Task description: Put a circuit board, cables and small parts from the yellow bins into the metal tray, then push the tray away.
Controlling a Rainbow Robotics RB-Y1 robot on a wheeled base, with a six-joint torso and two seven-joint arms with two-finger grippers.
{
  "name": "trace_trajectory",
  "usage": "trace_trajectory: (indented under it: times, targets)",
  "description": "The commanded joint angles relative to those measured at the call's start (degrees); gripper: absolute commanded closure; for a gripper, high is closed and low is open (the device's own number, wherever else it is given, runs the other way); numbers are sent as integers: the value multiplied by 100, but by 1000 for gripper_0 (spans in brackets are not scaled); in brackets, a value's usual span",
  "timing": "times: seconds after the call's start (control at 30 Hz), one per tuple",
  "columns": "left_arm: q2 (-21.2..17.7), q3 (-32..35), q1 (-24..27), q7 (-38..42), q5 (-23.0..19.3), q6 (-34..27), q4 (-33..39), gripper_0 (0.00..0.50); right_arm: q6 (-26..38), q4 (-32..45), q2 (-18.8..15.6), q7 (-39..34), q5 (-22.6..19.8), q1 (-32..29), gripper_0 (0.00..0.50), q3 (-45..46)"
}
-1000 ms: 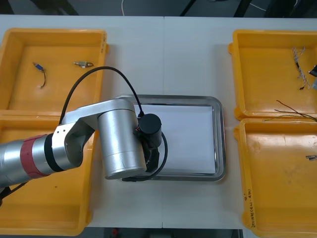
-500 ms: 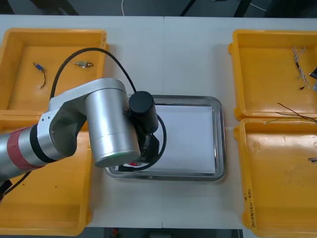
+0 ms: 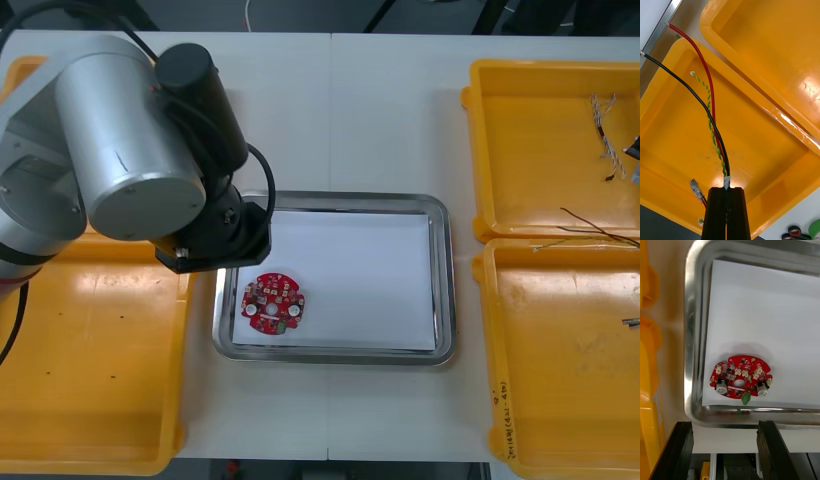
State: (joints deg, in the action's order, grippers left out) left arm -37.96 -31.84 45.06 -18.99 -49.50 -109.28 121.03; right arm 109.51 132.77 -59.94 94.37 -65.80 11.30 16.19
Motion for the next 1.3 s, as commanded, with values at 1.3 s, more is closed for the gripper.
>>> trace_trajectory:
  times: [1.3]
  targets:
    - [-1486,2709,170,-1581,124,73,-2752,0,-369,417,26,205,-206,2473,500,-2621]
